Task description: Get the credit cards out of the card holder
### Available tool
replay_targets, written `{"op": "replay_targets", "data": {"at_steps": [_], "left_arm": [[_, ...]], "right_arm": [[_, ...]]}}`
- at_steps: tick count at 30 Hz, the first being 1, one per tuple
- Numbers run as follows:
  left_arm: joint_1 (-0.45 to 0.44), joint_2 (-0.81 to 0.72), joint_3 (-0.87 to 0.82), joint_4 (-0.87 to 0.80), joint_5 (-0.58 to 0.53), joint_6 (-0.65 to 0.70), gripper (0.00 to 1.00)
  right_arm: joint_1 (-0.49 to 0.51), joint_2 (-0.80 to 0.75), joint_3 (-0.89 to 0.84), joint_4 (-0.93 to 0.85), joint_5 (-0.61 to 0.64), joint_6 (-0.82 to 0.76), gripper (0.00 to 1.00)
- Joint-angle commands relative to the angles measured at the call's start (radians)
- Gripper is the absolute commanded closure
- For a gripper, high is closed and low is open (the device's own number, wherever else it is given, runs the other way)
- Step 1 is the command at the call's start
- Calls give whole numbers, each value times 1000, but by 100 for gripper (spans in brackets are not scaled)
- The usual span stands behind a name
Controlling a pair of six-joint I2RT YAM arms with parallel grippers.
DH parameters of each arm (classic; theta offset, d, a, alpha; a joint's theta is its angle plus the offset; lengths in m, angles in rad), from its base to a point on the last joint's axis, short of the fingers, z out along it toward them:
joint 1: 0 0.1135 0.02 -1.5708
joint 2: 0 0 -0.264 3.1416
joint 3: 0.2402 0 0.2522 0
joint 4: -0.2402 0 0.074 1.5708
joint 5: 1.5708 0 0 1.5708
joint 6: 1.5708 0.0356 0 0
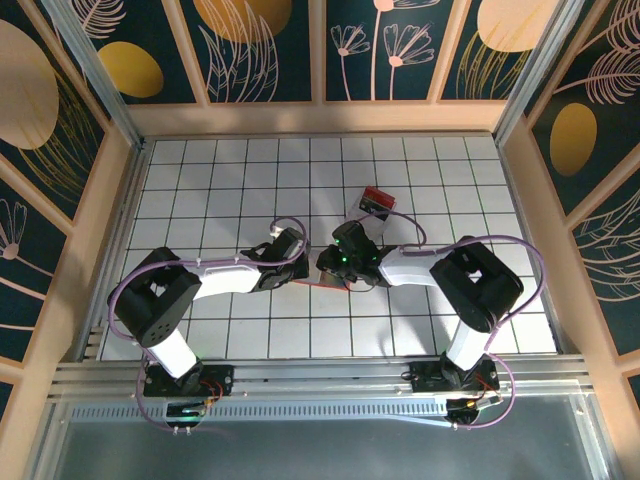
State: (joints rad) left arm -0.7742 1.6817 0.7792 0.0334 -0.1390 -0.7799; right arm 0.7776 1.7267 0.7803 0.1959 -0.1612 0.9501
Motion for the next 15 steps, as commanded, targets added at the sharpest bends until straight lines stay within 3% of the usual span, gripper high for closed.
{"op": "replay_targets", "data": {"at_steps": [1, 15], "left_arm": [[4, 26, 9, -47, 16, -9, 78], [5, 57, 7, -49, 47, 1, 80]], "right_arm": [[-10, 12, -28, 29, -29, 12, 78], [-57, 19, -148, 364, -168, 71, 82]]}}
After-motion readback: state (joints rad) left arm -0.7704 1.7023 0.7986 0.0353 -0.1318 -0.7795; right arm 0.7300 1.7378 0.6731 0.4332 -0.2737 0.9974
